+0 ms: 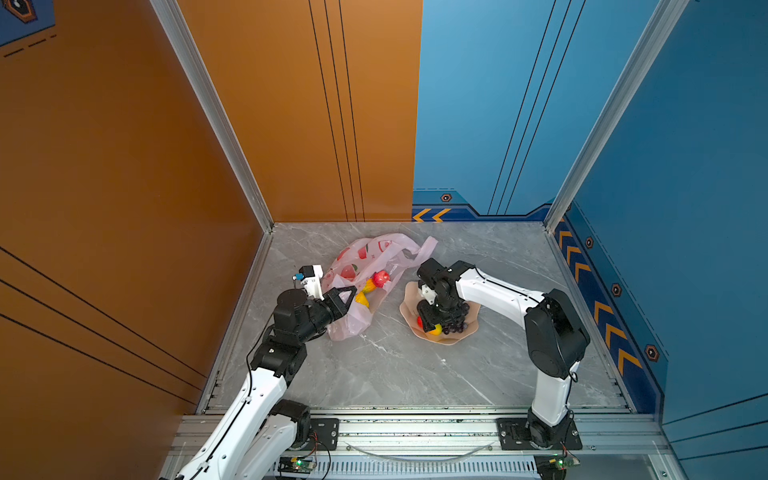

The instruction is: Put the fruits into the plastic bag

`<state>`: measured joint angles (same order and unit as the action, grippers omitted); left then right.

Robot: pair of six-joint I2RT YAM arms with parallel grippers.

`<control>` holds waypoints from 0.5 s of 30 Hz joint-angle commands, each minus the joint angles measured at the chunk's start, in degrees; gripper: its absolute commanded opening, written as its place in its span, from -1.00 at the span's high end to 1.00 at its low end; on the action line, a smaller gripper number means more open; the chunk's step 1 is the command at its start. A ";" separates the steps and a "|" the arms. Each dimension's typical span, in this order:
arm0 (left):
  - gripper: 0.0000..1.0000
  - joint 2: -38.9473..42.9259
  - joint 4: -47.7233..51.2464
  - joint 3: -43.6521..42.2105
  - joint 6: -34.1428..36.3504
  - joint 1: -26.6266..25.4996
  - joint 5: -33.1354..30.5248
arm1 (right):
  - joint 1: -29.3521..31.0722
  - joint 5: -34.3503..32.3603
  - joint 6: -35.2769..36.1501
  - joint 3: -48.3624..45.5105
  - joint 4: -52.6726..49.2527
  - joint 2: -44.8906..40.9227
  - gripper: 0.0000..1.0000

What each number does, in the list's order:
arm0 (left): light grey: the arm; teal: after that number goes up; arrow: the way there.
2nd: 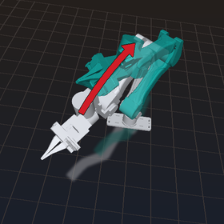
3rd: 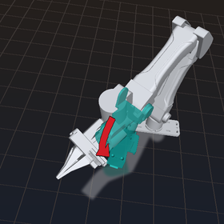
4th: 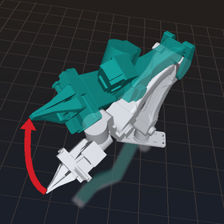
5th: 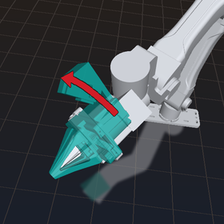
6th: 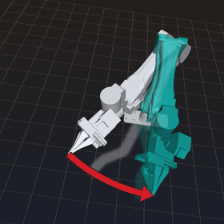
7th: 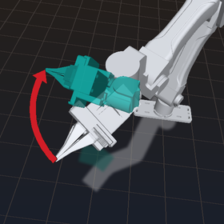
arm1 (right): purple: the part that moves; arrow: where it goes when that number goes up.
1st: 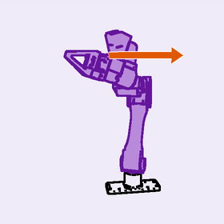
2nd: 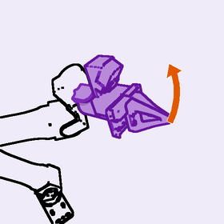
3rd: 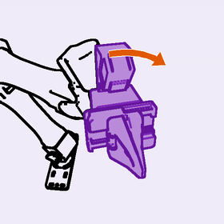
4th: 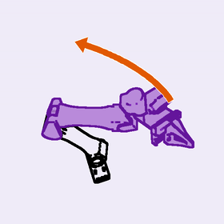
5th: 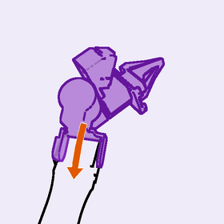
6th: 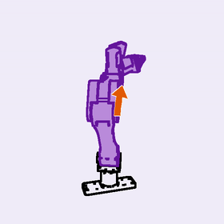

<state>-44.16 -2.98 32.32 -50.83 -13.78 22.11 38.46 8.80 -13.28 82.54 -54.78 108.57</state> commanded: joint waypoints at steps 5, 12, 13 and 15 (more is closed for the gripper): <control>1.00 0.15 0.26 1.35 -0.15 0.42 0.71 | -0.05 -0.98 0.62 0.94 0.61 1.37 -0.37; 1.00 0.13 0.31 1.35 -0.15 0.42 0.68 | 0.98 -1.28 0.53 2.64 0.63 2.16 -0.38; 1.00 0.16 0.35 1.32 -0.15 0.49 0.72 | 1.13 -1.49 0.53 2.82 0.62 2.30 -0.38; 1.00 0.29 0.26 1.30 -0.15 0.51 0.70 | 1.36 -1.93 0.53 3.17 0.64 2.73 -0.37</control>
<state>-44.16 -3.01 32.34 -50.83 -13.78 22.11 39.22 8.71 -13.30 84.18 -54.37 110.00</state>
